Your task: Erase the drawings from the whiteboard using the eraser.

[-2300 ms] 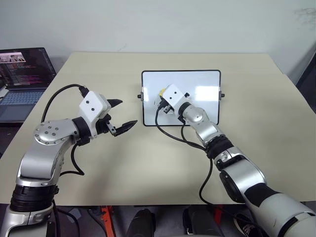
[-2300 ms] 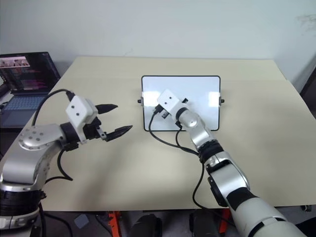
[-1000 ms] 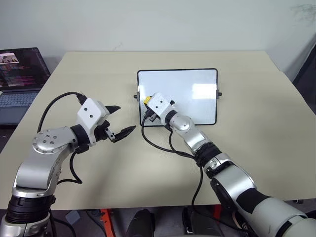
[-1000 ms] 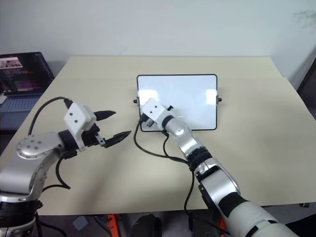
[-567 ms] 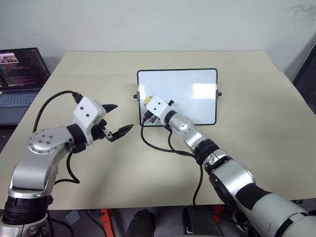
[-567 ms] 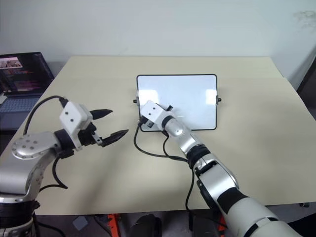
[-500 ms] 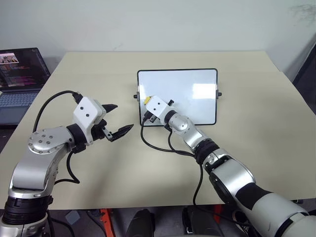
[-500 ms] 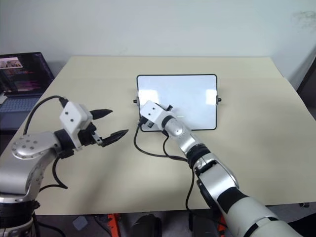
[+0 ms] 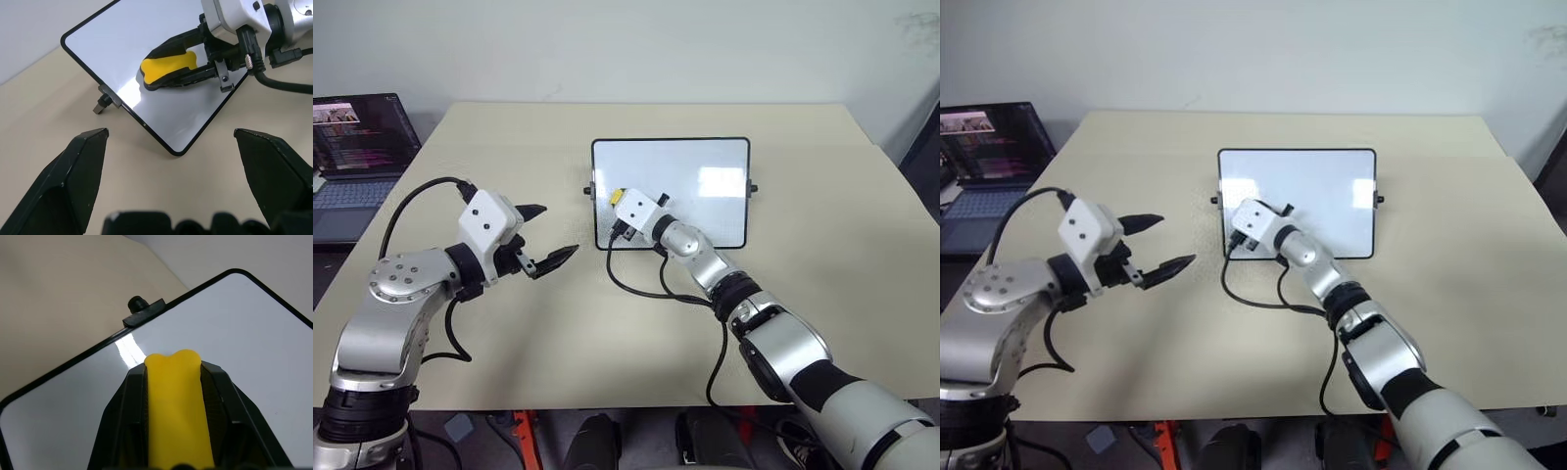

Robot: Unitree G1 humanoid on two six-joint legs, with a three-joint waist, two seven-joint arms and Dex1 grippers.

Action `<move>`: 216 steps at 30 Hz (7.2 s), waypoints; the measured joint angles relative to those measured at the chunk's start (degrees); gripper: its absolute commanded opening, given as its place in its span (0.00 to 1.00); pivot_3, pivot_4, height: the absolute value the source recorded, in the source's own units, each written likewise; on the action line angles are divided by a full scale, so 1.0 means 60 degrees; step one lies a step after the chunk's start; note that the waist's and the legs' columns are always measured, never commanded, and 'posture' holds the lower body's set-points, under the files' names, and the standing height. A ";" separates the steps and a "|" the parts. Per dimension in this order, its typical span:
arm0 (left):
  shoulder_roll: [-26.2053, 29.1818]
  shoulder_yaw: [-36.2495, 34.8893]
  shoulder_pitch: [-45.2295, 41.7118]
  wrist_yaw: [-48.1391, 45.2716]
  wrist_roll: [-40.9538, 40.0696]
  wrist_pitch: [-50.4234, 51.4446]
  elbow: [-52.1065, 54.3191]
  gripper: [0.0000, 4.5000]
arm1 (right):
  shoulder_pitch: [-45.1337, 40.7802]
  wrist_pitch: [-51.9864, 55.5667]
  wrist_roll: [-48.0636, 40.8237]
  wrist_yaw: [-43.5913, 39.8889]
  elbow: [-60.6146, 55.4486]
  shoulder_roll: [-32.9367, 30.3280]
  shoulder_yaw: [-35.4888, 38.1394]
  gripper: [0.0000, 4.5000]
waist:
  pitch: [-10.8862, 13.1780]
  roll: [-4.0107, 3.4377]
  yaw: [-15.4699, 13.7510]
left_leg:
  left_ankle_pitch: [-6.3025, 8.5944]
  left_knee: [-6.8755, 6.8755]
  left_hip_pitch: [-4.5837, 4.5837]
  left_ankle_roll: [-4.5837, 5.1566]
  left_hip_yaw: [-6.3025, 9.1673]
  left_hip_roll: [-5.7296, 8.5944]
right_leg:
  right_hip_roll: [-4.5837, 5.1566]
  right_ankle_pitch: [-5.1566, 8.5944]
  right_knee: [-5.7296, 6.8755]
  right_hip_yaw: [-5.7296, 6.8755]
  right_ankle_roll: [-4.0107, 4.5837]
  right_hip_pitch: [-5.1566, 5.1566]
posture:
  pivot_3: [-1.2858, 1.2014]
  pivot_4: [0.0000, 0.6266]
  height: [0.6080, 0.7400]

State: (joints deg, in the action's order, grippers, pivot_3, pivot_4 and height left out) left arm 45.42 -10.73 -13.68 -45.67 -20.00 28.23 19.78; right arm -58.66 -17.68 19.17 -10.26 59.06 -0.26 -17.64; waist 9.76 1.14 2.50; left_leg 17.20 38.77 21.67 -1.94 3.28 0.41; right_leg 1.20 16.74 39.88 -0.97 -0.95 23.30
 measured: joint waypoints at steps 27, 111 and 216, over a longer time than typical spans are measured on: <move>0.0000 0.0069 -0.0251 -0.0206 0.0064 -0.0294 -0.0389 1.00 | 0.1825 0.0914 -0.1331 -0.1192 -0.3231 0.0051 0.0527 0.26 | 0.0001 -0.0001 -0.0071 | 0.0001 -0.0006 0.0019 0.0002 -0.0006 -0.0006 | -0.0003 0.0000 -0.0008 -0.0003 0.0000 0.0023 | 0.52 0.24 1.00; 0.0059 0.0324 -0.0400 -0.0248 0.0102 -0.0458 -0.0664 1.00 | 0.2791 0.1015 -0.0326 -0.1561 -0.3727 -0.1673 0.0000 0.26 | -0.0003 0.0007 -0.0140 | 0.0002 -0.0008 -0.0137 0.0004 0.0005 0.0001 | -0.0004 0.0001 -0.0009 0.0003 -0.0001 -0.0144 | 0.52 0.24 1.00; -0.0871 0.1525 -0.0844 -0.0855 -0.1744 0.0598 0.0695 1.00 | 0.5931 1.1817 -0.3525 -0.0014 -1.1813 -0.2940 0.4383 0.99 | 0.0008 0.0001 -0.0115 | 0.0000 -0.0106 0.0015 -0.0001 -0.0014 -0.0004 | -0.0008 0.0001 -0.0134 -0.0007 -0.0005 -0.0004 | 0.52 0.24 1.00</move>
State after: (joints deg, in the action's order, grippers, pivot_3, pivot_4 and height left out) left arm 40.20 -1.58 -18.75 -50.80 -30.47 31.82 23.95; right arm -23.08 53.22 -1.98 -10.34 -11.81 -17.90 8.65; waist 9.81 1.14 1.81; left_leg 17.20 38.14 21.76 -1.94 3.19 0.38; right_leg 1.15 16.74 39.08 -1.02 -0.98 23.28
